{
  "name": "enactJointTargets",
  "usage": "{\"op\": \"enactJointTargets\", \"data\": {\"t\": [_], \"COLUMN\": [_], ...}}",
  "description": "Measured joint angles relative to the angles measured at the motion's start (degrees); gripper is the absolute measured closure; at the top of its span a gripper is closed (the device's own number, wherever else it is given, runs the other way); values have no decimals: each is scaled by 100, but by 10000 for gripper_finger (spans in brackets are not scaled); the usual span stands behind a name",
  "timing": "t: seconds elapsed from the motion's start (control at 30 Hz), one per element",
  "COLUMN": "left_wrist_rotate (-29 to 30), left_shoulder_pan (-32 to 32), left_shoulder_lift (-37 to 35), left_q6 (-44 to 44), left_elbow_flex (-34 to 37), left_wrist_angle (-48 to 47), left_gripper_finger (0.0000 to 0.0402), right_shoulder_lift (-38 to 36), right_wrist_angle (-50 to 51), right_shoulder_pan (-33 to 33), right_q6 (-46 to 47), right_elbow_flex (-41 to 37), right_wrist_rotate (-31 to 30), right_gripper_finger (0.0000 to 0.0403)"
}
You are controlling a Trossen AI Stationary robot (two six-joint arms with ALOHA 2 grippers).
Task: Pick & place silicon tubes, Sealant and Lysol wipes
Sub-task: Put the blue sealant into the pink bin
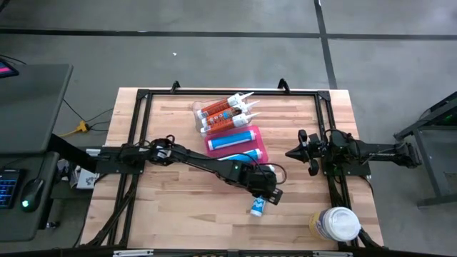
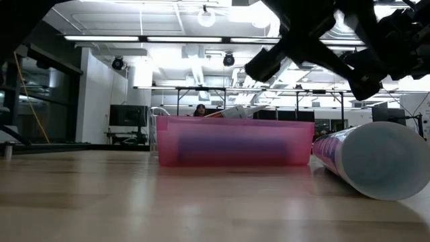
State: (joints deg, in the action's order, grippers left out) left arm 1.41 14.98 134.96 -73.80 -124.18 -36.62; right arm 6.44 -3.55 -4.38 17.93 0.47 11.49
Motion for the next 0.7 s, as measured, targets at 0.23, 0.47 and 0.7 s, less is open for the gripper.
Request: {"op": "enactJointTargets", "data": {"t": [0.23,0.47,0.7], "left_wrist_rotate": [-221,-528,-379], "left_shoulder_pan": [-41,-164,-142], "left_shoulder_lift": [-22,-22,-22], "left_q6": [-19,-323,-365], "left_elbow_flex": [-9,-11,-9], "left_wrist_angle": [8,-463,-699], "left_gripper_finger": [175,132,131], "right_shoulder_lift": [0,0,0], "right_wrist_angle": [-5,-7,-7], "right_shoulder_pan": [0,0,0], "right_q6": [0,0,0], "right_elbow_flex": [0,0,0], "right_wrist_rotate": [0,0,0], "right_gripper_finger": [402,402,402]}}
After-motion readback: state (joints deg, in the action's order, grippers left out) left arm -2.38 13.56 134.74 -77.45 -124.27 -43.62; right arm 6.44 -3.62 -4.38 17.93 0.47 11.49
